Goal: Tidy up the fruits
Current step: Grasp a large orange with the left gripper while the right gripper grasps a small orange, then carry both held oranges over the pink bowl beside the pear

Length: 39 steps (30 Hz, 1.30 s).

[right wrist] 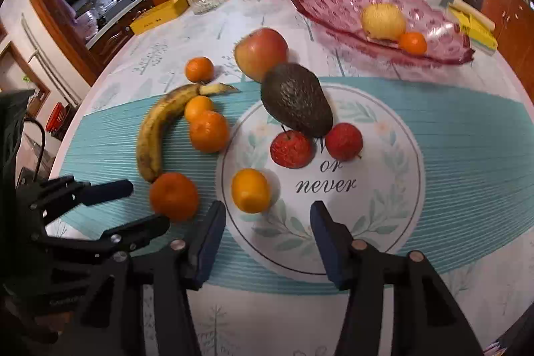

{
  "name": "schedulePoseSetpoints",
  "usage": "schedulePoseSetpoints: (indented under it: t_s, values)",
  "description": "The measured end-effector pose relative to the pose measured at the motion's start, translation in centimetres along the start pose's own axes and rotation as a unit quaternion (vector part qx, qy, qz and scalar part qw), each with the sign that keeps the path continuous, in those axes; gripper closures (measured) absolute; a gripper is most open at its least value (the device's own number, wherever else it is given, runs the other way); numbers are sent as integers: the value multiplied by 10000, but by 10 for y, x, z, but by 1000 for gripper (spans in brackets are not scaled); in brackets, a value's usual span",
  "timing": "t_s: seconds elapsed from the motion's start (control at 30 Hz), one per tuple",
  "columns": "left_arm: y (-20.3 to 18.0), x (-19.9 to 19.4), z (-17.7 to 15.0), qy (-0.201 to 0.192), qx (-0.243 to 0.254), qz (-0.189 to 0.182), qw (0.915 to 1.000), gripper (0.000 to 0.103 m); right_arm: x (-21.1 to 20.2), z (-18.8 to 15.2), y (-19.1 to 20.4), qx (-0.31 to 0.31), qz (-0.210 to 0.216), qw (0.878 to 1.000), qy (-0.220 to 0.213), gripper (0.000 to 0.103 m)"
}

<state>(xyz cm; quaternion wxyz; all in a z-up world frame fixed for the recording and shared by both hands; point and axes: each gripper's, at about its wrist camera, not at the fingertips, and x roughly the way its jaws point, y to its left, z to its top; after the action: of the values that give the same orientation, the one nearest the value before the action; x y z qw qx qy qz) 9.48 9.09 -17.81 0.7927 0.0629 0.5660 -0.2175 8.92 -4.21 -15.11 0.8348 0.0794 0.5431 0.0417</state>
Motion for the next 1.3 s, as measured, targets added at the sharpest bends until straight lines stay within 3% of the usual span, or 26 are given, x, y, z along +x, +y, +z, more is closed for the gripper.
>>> schedulePoseSetpoints:
  t_s: [0.3,0.47,0.73,1.0,1.3]
  values:
    - [-8,9,3,-27,257,-109,9996,46,24,5,3,94,246,9997,-15,58]
    - [-11,15,6,28,351,-109,9993,49,30,5,9,28,580,9983,59,73]
    - [-11,22,10,52,267,-5,9996,59,15,-4,-5,290,454,9985,61,74]
    - [-13,21,14,75,250,60,9996,61,-8,-19,-12,441,369,9983,-13,74]
    - [-43,-33,25,-417,755,-68,9963,61,-57,-7,-2,227,122,9990,-361,74]
